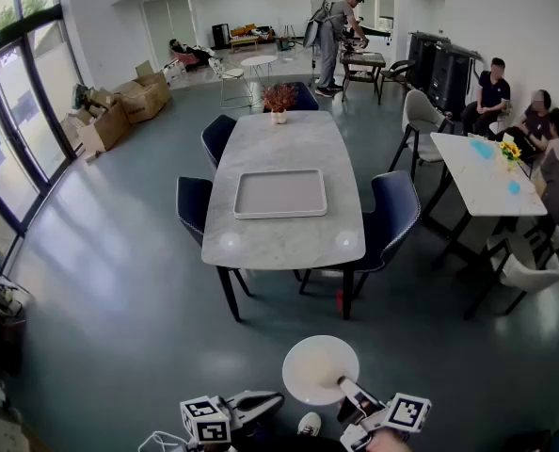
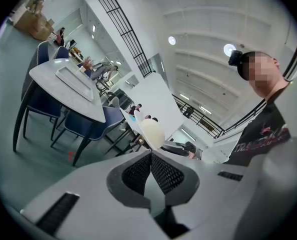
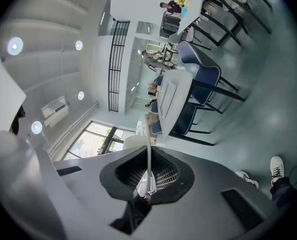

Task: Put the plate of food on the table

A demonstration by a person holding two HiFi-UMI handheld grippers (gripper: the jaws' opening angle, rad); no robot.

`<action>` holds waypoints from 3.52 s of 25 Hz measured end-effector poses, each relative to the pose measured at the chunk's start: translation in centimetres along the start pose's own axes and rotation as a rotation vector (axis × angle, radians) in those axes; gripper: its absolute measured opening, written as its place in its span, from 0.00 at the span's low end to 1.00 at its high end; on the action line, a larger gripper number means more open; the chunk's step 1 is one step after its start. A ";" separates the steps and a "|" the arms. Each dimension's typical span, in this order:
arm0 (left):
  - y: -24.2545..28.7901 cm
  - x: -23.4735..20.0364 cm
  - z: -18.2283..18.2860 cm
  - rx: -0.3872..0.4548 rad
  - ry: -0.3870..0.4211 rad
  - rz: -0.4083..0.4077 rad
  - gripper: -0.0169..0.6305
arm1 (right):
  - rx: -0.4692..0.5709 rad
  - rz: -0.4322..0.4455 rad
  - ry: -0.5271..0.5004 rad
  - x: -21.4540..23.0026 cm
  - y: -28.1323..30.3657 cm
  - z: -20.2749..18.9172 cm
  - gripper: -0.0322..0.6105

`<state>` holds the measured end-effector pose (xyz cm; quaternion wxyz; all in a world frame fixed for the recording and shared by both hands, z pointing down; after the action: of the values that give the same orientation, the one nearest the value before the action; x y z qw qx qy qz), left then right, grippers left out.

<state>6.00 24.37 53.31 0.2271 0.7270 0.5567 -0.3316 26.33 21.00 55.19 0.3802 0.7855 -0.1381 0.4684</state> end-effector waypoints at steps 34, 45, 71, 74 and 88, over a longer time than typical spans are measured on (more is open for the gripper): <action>0.9 -0.1 0.6 0.005 -0.035 0.028 0.04 | 0.012 0.040 0.159 0.9 0.9 1.5 0.08; -0.4 -0.6 1.7 -0.006 -0.031 0.025 0.04 | 0.025 0.063 0.148 -0.5 2.0 1.6 0.08; -9.8 -9.4 10.6 -0.035 -0.055 -0.064 0.04 | 0.130 0.039 0.196 -8.9 14.0 0.6 0.08; -11.1 -10.3 11.7 -0.042 -0.064 -0.072 0.04 | 0.140 0.016 0.210 -9.5 15.6 0.1 0.08; -15.2 -13.2 15.8 -0.018 -0.054 -0.071 0.04 | 0.160 0.030 0.171 -13.3 20.6 0.6 0.08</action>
<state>-14.30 8.82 52.85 0.2369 0.6952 0.5790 -0.3540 7.90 4.88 53.47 0.3197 0.7685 -0.0790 0.5487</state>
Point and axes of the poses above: the fingertips, and each gripper's own axes: y forward along the fingers, x to its right, z out of its top, the point moved 3 cm from there along -y, backward along the fingers, and after that the axes turned 13 degrees about -z, right-handed, at the moved point
